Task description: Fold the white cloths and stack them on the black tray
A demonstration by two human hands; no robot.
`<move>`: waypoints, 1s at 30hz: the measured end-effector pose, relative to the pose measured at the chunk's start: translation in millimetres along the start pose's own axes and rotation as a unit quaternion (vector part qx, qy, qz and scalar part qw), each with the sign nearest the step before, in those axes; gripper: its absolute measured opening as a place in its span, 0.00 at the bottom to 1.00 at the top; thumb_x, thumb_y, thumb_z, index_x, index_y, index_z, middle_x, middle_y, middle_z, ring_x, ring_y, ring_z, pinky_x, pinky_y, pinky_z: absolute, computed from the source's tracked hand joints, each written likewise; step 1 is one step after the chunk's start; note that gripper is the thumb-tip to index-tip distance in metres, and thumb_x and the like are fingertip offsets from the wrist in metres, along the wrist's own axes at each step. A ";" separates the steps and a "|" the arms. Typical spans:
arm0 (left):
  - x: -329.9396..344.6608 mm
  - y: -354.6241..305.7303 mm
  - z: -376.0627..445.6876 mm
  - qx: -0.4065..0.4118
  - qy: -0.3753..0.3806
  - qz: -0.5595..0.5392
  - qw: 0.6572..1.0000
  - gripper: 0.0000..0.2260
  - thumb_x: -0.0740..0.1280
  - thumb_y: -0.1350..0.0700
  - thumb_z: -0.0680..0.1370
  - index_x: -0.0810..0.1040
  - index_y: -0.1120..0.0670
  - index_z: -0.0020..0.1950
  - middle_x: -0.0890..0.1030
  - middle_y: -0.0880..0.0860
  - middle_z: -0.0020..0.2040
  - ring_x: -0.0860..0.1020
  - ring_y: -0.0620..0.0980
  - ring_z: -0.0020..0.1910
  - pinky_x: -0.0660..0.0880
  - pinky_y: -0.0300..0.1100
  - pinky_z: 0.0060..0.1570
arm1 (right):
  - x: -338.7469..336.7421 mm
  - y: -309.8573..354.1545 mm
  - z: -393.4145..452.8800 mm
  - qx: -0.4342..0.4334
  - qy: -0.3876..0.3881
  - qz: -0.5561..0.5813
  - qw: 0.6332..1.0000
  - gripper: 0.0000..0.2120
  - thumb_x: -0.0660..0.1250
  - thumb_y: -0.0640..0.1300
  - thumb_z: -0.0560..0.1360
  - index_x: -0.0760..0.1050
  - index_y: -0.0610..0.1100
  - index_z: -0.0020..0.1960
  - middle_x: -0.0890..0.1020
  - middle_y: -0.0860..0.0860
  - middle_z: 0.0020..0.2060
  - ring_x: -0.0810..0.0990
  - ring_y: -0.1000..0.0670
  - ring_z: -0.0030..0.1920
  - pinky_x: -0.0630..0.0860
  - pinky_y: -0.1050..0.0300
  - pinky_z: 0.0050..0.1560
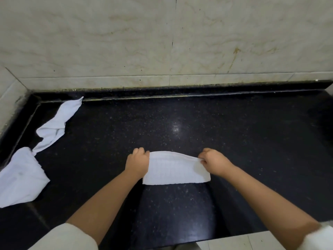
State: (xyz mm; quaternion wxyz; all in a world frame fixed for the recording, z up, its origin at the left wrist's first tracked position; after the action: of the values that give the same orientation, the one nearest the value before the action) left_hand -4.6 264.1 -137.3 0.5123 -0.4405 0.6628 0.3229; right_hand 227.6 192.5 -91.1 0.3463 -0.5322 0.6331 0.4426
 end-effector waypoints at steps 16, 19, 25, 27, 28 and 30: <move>-84.9 1.8 -14.7 0.111 -0.276 -0.006 0.955 0.07 0.65 0.59 0.70 0.82 0.57 0.37 0.80 0.55 0.35 0.78 0.56 0.31 0.74 0.42 0.27 | -75.3 -16.2 -27.1 -0.055 -0.228 -0.003 0.972 0.09 0.63 0.36 0.73 0.81 0.38 0.46 0.81 0.41 0.43 0.80 0.40 0.45 0.75 0.56 0.47; -108.1 10.7 -42.8 0.163 -0.378 -0.015 0.911 0.10 0.63 0.59 0.72 0.83 0.60 0.39 0.81 0.58 0.36 0.78 0.57 0.32 0.73 0.43 0.27 | -82.2 -13.6 -52.4 -0.113 -0.387 -0.007 0.915 0.10 0.63 0.40 0.71 0.82 0.36 0.40 0.82 0.42 0.35 0.79 0.43 0.35 0.70 0.59 0.41; -10.5 -3.6 -85.8 0.245 -0.231 0.006 0.941 0.07 0.62 0.60 0.66 0.77 0.55 0.29 0.78 0.51 0.29 0.75 0.51 0.32 0.69 0.38 0.24 | 28.3 -19.2 -65.9 -0.041 -0.278 -0.052 0.958 0.11 0.80 0.35 0.54 0.81 0.46 0.32 0.83 0.47 0.38 0.76 0.45 0.45 0.69 0.50 0.49; 26.1 -14.8 -101.7 0.243 -0.142 0.019 0.959 0.04 0.65 0.57 0.63 0.77 0.52 0.28 0.79 0.48 0.30 0.76 0.48 0.31 0.71 0.34 0.24 | 60.4 -19.6 -72.2 0.003 -0.210 -0.065 0.976 0.14 0.81 0.38 0.50 0.81 0.50 0.31 0.84 0.49 0.40 0.80 0.44 0.49 0.72 0.43 0.54; 36.5 -16.7 -107.1 0.227 -0.120 0.009 0.966 0.05 0.65 0.56 0.64 0.78 0.52 0.29 0.79 0.47 0.31 0.75 0.46 0.34 0.72 0.33 0.26 | 68.1 -20.6 -75.1 0.023 -0.187 -0.064 0.980 0.14 0.81 0.38 0.51 0.81 0.50 0.32 0.84 0.49 0.41 0.82 0.43 0.49 0.74 0.37 0.52; 40.7 -17.0 -110.7 0.195 -0.134 -0.018 0.971 0.11 0.59 0.55 0.68 0.79 0.52 0.31 0.80 0.48 0.34 0.70 0.45 0.39 0.73 0.34 0.28 | 70.2 -24.6 -77.0 0.055 -0.175 -0.024 0.983 0.11 0.80 0.38 0.55 0.83 0.47 0.35 0.84 0.46 0.44 0.82 0.39 0.50 0.73 0.33 0.51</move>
State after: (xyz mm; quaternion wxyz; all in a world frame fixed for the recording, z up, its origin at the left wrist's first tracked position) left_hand -36.3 149.6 -146.6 0.6782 -0.2963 0.6302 0.2347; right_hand 240.6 94.2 -131.4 0.4912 -0.4421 0.5732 0.4845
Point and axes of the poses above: each hand's wrist, its own z-axis towards the middle knuckle, its own x-axis out of the palm, y = z × x, the point moved 4 cm from there along z, towards the middle knuckle
